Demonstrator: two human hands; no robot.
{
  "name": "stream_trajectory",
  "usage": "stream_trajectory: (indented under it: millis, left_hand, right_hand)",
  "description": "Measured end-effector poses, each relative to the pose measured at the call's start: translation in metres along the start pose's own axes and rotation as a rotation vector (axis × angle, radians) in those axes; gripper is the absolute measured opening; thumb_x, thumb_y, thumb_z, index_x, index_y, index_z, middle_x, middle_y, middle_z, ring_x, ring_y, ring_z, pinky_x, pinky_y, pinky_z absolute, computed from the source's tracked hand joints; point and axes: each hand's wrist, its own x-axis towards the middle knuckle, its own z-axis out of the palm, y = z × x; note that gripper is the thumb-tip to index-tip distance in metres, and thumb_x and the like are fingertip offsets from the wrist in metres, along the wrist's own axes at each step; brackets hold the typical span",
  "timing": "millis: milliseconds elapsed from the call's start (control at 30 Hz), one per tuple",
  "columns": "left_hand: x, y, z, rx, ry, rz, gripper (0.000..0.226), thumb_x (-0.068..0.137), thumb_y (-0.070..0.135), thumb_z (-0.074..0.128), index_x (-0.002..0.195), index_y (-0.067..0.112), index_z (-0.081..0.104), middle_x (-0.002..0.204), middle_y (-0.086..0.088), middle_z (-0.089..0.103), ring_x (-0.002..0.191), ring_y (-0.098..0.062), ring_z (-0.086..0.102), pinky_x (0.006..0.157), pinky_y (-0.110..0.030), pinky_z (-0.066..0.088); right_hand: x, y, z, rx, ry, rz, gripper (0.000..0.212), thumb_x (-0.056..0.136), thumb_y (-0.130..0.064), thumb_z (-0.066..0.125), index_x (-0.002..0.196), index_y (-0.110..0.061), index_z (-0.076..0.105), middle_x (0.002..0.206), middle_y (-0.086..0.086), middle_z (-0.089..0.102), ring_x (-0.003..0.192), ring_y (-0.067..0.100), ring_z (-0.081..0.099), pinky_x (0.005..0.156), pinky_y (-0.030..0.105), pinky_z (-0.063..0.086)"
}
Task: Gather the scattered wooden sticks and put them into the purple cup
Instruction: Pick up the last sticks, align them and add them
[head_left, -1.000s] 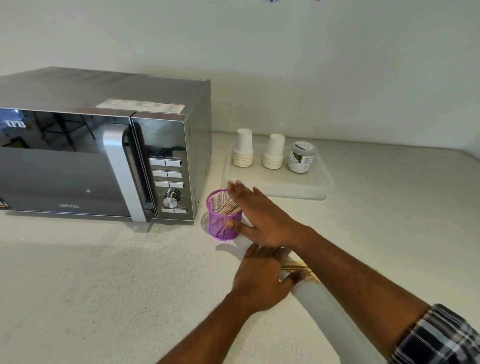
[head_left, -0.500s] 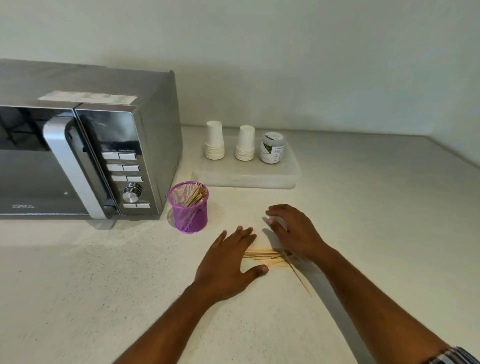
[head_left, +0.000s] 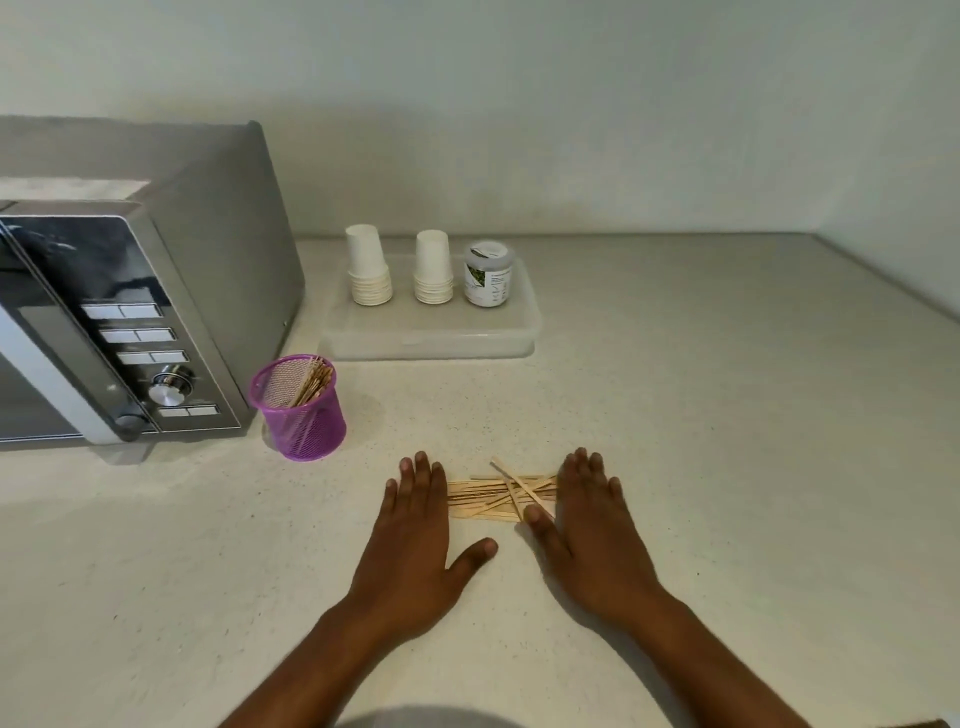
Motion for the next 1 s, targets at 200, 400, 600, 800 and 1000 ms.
stream_trajectory:
  millis: [200, 400, 600, 800, 1000]
  left_hand:
    - [0.005, -0.002, -0.001, -0.197, -0.011, 0.111, 0.09, 0.095, 0.071, 0.033, 0.16, 0.03, -0.015, 0.165, 0.015, -0.026, 0.15, -0.004, -0.027, 0.126, -0.033, -0.005]
    - [0.02, -0.024, -0.023, -0.094, -0.039, 0.176, 0.09, 0.098, 0.059, 0.05, 0.162, 0.029, -0.006, 0.167, 0.016, -0.011, 0.153, -0.006, -0.015, 0.128, -0.037, 0.001]
    - [0.024, -0.017, -0.018, -0.207, -0.003, 0.244, 0.066, 0.102, 0.045, 0.052, 0.16, 0.033, 0.021, 0.166, 0.017, 0.014, 0.155, -0.003, 0.002, 0.128, -0.036, 0.002]
    - [0.019, -0.016, -0.014, -0.304, 0.169, 0.249, 0.044, 0.097, 0.036, 0.065, 0.139, 0.028, 0.06, 0.147, 0.013, 0.051, 0.139, -0.006, 0.039, 0.113, -0.035, 0.042]
    - [0.013, -0.017, -0.014, -0.227, 0.147, 0.233, 0.075, 0.087, 0.079, 0.048, 0.148, 0.034, 0.048, 0.137, 0.019, 0.046, 0.126, -0.002, 0.038, 0.101, -0.029, 0.044]
  right_hand:
    - [0.001, 0.002, -0.006, 0.201, -0.079, -0.216, 0.085, 0.098, -0.069, 0.029, 0.163, -0.023, -0.003, 0.171, -0.009, 0.0, 0.155, 0.002, -0.008, 0.126, 0.024, -0.001]
    - [0.016, 0.022, -0.016, 0.127, -0.135, -0.237, 0.101, 0.089, -0.067, 0.058, 0.163, -0.023, 0.006, 0.169, -0.015, 0.005, 0.156, 0.004, -0.005, 0.13, 0.036, 0.003]
    - [0.021, 0.013, -0.007, 0.191, -0.079, -0.329, 0.065, 0.101, -0.041, 0.056, 0.159, -0.033, 0.026, 0.166, -0.009, 0.031, 0.153, 0.007, 0.024, 0.128, 0.033, 0.018]
    - [0.026, 0.029, -0.02, 0.205, 0.061, -0.345, 0.055, 0.094, -0.04, 0.065, 0.147, -0.035, 0.051, 0.148, -0.023, 0.049, 0.134, -0.002, 0.045, 0.113, 0.023, 0.038]
    - [0.034, 0.029, -0.023, 0.021, -0.048, -0.316, 0.084, 0.072, -0.082, 0.059, 0.144, -0.04, 0.05, 0.134, -0.014, 0.048, 0.12, 0.01, 0.04, 0.099, 0.031, 0.042]
